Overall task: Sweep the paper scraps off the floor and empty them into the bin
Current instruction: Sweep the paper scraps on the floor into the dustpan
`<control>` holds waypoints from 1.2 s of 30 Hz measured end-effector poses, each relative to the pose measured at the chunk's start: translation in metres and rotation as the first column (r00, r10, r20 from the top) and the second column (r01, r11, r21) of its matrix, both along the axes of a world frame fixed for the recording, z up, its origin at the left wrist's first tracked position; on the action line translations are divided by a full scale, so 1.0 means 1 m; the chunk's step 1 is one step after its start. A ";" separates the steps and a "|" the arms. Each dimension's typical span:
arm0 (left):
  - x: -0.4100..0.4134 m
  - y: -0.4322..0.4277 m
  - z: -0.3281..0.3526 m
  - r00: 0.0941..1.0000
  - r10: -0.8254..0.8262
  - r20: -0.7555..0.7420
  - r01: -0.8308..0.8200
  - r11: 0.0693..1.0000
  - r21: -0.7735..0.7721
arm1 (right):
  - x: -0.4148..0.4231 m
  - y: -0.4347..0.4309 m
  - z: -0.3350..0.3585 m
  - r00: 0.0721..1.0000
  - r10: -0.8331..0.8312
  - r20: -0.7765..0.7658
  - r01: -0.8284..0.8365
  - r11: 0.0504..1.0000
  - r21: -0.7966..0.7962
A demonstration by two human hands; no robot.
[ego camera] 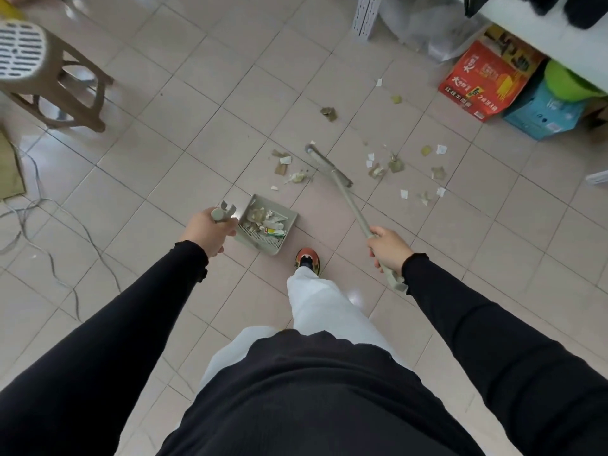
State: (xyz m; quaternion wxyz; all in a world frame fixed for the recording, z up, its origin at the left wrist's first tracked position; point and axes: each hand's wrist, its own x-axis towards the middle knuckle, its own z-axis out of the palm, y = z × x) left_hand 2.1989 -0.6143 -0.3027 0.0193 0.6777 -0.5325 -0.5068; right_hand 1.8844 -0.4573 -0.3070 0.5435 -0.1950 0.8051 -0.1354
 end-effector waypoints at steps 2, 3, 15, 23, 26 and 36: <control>-0.012 -0.024 0.003 0.999 -0.018 0.028 0.017 1.000 0.002 | -0.011 -0.027 -0.008 0.999 0.029 -0.026 -0.028 0.999 0.033; -0.017 -0.035 0.005 0.999 -0.017 0.036 0.016 1.000 0.010 | -0.015 -0.039 -0.013 0.999 0.037 -0.029 -0.035 0.998 0.055; -0.043 -0.108 0.007 0.993 -0.072 0.089 0.066 0.996 0.064 | 0.002 -0.063 0.006 0.955 0.255 0.153 -0.282 0.941 0.187; -0.021 -0.093 0.001 0.993 -0.096 0.074 0.092 0.994 0.058 | 0.018 -0.037 0.048 0.951 0.290 0.106 -0.301 0.947 0.114; -0.018 -0.088 0.001 0.993 -0.097 0.067 0.094 0.995 0.043 | 0.035 -0.062 0.026 0.940 0.339 0.041 -0.341 0.931 0.131; -0.013 -0.085 -0.001 0.997 -0.057 0.043 0.056 0.998 0.015 | 0.003 -0.046 0.052 0.966 0.141 0.217 -0.168 0.980 0.108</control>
